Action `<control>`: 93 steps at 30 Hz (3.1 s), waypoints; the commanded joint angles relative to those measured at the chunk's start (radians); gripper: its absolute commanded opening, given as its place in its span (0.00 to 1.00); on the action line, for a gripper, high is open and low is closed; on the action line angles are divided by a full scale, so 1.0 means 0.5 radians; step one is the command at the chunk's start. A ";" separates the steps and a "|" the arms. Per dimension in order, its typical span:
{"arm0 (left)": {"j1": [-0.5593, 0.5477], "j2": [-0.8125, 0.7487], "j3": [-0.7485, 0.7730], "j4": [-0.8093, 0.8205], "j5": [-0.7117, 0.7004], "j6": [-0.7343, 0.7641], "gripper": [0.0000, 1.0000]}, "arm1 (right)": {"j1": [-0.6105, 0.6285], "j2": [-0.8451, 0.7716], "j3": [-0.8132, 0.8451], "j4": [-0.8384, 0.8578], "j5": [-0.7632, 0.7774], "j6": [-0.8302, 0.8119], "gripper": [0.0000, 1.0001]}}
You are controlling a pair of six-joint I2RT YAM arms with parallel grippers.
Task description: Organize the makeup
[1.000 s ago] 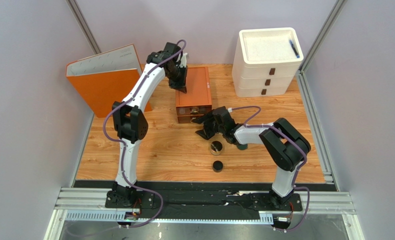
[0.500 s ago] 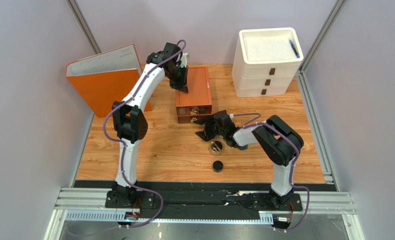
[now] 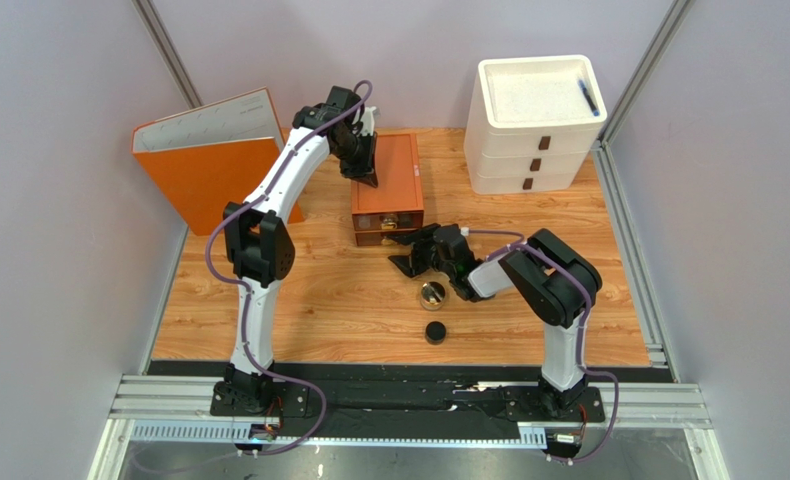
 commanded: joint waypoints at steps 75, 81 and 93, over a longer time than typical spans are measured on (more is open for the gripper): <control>0.059 -0.056 -0.123 -0.121 0.058 0.044 0.00 | -0.120 -1.118 0.474 -3.239 0.823 -2.228 0.86; 0.059 -0.093 -0.199 -0.109 0.049 0.056 0.00 | -0.256 -0.962 0.357 -3.003 0.756 -2.243 0.81; 0.059 -0.114 -0.230 -0.124 0.034 0.063 0.00 | -0.329 -0.499 0.437 -2.730 0.621 -2.354 0.66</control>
